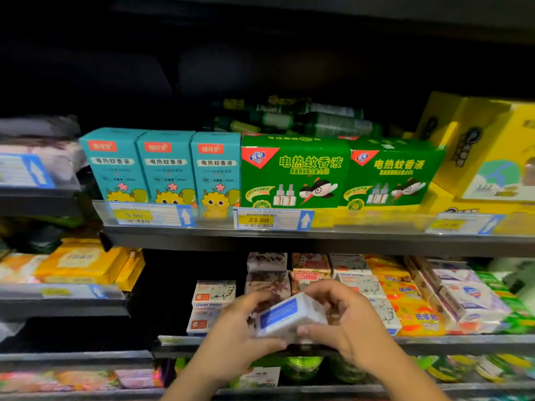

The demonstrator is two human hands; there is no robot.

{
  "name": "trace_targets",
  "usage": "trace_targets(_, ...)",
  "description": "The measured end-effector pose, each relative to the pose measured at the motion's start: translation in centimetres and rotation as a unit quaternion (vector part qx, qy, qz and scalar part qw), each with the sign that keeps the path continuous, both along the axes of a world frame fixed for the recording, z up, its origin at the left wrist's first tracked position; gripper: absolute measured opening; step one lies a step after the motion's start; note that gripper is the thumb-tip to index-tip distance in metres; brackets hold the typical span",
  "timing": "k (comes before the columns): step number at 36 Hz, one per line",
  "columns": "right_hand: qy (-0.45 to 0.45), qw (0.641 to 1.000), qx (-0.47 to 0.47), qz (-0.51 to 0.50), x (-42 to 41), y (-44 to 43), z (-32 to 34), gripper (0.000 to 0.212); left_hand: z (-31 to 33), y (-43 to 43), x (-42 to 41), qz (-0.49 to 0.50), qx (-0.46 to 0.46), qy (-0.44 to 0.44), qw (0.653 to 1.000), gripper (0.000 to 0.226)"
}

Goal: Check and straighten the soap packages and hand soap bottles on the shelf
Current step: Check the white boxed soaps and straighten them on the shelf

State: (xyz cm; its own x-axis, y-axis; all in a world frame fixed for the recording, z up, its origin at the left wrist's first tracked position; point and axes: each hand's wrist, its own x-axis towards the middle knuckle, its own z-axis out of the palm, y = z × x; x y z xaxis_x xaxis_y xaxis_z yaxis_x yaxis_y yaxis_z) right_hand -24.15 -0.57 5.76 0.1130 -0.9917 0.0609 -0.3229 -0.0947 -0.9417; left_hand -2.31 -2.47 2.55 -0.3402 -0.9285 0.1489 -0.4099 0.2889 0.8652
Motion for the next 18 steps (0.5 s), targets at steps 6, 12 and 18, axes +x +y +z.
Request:
trace_targets(6, 0.084, 0.991, -0.095, 0.040, 1.6, -0.2, 0.5, 0.051, -0.9, -0.6, -0.9, 0.030, -0.042, -0.052, 0.997, 0.042)
trace_targets(12, -0.009, 1.000, -0.017, -0.021, 0.1, -0.4, 0.5, 0.054, -0.7, -0.8, 0.1, 0.099, -0.011, 0.050, 0.994, 0.061)
trace_targets(18, -0.182, 0.977, 0.101, -0.035, 0.5, -0.7, -0.1, 0.054, 1.6, -0.6, -1.0, 0.099, 0.126, 0.262, 0.952, 0.064)
